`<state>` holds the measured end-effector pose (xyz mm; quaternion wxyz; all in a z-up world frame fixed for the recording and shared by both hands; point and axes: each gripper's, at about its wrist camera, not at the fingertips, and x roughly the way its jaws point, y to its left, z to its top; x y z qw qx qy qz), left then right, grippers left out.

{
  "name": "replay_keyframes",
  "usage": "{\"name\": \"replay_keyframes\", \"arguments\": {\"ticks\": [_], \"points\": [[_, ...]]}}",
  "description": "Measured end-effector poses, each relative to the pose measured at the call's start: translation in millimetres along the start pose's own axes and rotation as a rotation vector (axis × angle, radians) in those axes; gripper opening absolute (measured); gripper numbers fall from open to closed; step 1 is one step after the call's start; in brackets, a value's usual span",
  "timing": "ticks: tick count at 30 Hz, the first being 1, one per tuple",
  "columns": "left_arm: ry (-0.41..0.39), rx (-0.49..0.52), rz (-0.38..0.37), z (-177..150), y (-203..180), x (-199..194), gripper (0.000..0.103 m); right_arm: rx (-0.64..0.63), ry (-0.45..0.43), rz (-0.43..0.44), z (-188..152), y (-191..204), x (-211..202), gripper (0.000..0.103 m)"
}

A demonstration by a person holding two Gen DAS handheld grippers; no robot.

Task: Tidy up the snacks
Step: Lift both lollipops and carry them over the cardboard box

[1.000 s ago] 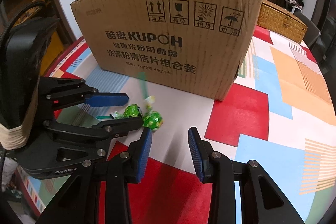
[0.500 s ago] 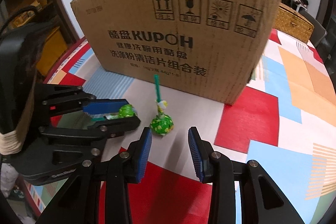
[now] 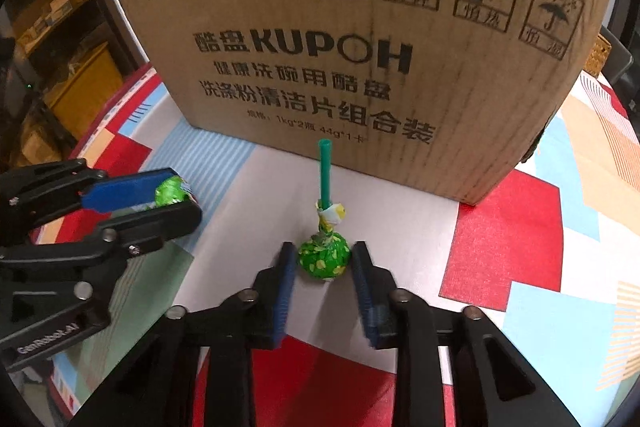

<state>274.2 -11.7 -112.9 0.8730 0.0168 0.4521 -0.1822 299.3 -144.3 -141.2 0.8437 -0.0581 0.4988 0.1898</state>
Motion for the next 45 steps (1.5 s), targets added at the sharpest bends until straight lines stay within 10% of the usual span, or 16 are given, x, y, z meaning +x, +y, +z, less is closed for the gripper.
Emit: {"name": "replay_keyframes", "arguments": {"ticks": [45], "points": [[-0.402,0.037,0.075,63.0,-31.8,-154.8,0.026,0.05,-0.443,-0.066,34.3,13.9,-179.8,0.028]]}}
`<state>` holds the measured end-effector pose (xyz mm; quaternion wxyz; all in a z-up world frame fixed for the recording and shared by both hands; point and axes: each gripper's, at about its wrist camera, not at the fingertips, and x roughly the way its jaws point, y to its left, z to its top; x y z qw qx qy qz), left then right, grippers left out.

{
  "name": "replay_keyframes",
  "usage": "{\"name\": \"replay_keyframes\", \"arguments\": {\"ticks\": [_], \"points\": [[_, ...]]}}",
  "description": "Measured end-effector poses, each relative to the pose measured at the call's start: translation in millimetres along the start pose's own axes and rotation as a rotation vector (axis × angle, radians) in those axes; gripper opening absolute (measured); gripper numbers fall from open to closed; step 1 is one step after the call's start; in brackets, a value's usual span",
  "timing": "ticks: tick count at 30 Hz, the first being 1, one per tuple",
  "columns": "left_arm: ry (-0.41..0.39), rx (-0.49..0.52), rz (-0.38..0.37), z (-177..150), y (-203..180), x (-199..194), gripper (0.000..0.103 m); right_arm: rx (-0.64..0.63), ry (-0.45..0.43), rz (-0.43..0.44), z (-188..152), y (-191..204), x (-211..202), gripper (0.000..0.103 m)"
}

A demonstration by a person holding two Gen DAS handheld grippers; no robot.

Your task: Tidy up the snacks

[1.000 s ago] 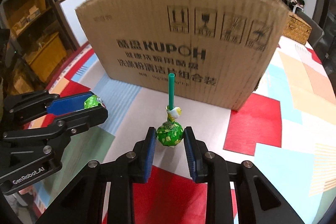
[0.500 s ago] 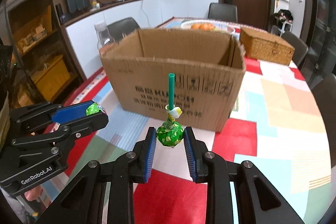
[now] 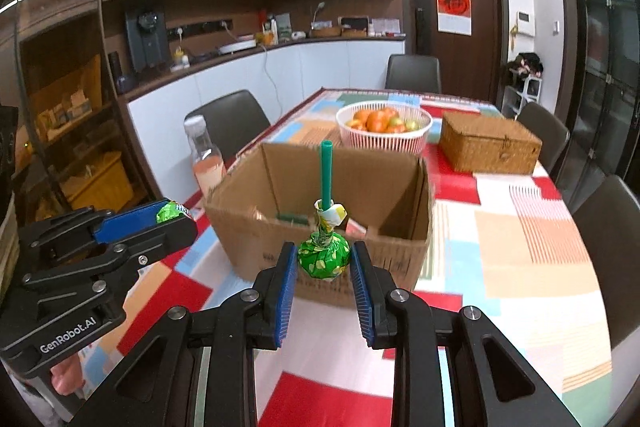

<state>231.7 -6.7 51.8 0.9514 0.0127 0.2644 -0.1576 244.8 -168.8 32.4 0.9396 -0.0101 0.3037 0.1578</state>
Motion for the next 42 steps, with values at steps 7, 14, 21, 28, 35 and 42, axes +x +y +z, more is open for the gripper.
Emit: {"name": "replay_keyframes", "arguments": {"ticks": [7,14,21,28,35,42], "points": [[-0.007,0.017,0.021,24.4,6.0,14.9,0.026,0.012,-0.022,0.001,25.3,-6.3,5.1,0.028],[0.019,0.015,0.026,45.8,14.6,39.9,0.026,0.018,-0.019,-0.006,46.6,-13.6,22.9,0.028],[0.082,-0.003,0.042,59.0,28.6,83.3,0.026,0.005,0.012,-0.03,63.3,-19.7,51.1,0.028],[0.127,0.021,0.093,61.7,33.5,117.2,0.029,0.016,0.062,-0.044,68.8,-29.1,81.2,0.028],[0.117,0.012,0.14,51.9,33.9,107.1,0.037,0.058,0.094,-0.082,61.1,-39.8,90.0,0.044],[0.067,-0.006,0.165,37.1,25.1,67.3,0.052,0.045,0.055,-0.092,48.5,-31.4,63.5,0.052]]}}
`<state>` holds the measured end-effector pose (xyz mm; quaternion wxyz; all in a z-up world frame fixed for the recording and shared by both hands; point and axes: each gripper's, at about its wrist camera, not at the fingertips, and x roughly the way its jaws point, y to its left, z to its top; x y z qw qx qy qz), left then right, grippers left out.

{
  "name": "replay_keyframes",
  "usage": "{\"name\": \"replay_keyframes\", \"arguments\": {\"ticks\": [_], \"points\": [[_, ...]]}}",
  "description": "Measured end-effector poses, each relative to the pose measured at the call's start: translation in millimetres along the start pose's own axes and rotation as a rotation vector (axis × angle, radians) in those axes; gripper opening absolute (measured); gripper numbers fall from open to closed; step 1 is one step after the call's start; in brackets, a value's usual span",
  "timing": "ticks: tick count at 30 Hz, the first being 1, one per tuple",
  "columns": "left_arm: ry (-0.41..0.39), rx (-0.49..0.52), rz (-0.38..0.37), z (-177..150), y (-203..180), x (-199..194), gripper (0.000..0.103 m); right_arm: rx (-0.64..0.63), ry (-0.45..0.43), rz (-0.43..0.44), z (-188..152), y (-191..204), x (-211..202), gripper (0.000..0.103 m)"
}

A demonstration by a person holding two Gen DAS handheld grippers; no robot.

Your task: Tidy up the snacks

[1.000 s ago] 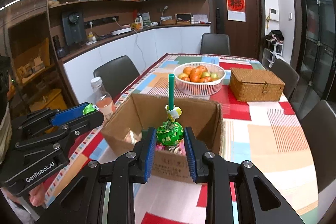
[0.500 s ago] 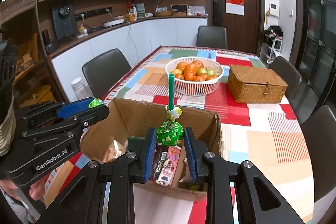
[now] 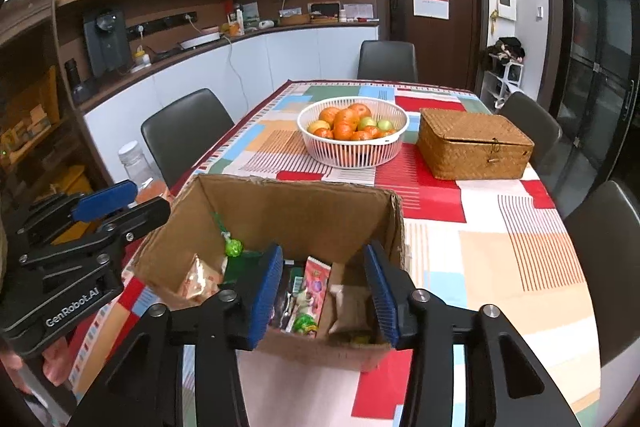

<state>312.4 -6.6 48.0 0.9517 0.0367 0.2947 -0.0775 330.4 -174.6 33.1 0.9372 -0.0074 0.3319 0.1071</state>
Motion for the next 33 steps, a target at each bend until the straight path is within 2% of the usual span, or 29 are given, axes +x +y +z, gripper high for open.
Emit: {"name": "replay_keyframes", "arguments": {"ticks": [2,12,20,30,33], "points": [[-0.015,0.003,0.01,-7.3,-2.7,-15.6,0.052,-0.008,-0.021,-0.013,-5.0,3.1,-11.7,0.056],[-0.071,0.021,0.055,-41.5,-16.7,-78.9,0.075,-0.002,-0.107,-0.058,-44.1,10.4,-77.1,0.075],[-0.12,0.01,0.087,-67.1,-22.4,-121.2,0.087,-0.01,-0.146,-0.118,-77.1,19.6,-118.3,0.083],[-0.155,0.007,0.1,-94.0,-32.8,-168.3,0.102,-0.003,-0.175,-0.119,-107.0,24.2,-161.3,0.09],[-0.165,0.004,0.109,-101.7,-34.3,-180.2,0.103,0.008,-0.182,-0.118,-112.1,22.7,-169.0,0.092]]}}
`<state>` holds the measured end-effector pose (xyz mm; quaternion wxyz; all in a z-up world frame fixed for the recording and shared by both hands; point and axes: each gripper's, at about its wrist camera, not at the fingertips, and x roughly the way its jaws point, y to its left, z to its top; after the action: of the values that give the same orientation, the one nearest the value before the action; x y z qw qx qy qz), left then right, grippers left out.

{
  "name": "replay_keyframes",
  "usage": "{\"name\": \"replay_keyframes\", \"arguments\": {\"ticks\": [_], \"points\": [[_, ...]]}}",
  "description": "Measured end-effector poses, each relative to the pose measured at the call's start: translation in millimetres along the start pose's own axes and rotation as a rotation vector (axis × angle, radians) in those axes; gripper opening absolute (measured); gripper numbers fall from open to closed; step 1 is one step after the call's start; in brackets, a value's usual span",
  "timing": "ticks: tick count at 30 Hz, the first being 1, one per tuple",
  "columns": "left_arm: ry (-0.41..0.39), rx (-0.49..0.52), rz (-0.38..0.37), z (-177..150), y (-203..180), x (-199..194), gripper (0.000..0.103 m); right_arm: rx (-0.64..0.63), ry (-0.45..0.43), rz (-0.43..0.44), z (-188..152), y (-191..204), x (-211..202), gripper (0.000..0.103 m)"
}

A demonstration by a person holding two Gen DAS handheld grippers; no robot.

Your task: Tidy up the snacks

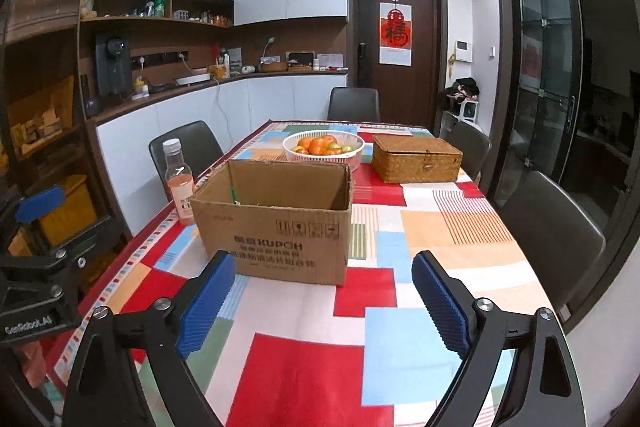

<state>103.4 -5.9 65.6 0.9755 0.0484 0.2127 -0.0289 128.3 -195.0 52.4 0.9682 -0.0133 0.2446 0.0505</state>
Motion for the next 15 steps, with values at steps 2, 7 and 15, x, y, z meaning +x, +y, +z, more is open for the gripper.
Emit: {"name": "replay_keyframes", "arguments": {"ticks": [2,7,15], "points": [[-0.004,-0.002,0.004,-3.3,1.0,-6.6,0.103,0.005,-0.004,0.0,-3.4,-0.5,-6.4,0.092],[-0.006,-0.006,0.006,-7.8,2.9,-16.8,0.103,0.004,-0.004,0.008,-11.0,0.7,-16.3,0.092],[-0.01,-0.015,0.005,-9.5,4.7,-21.4,0.103,-0.008,-0.011,0.018,-15.4,3.1,-24.7,0.092]]}}
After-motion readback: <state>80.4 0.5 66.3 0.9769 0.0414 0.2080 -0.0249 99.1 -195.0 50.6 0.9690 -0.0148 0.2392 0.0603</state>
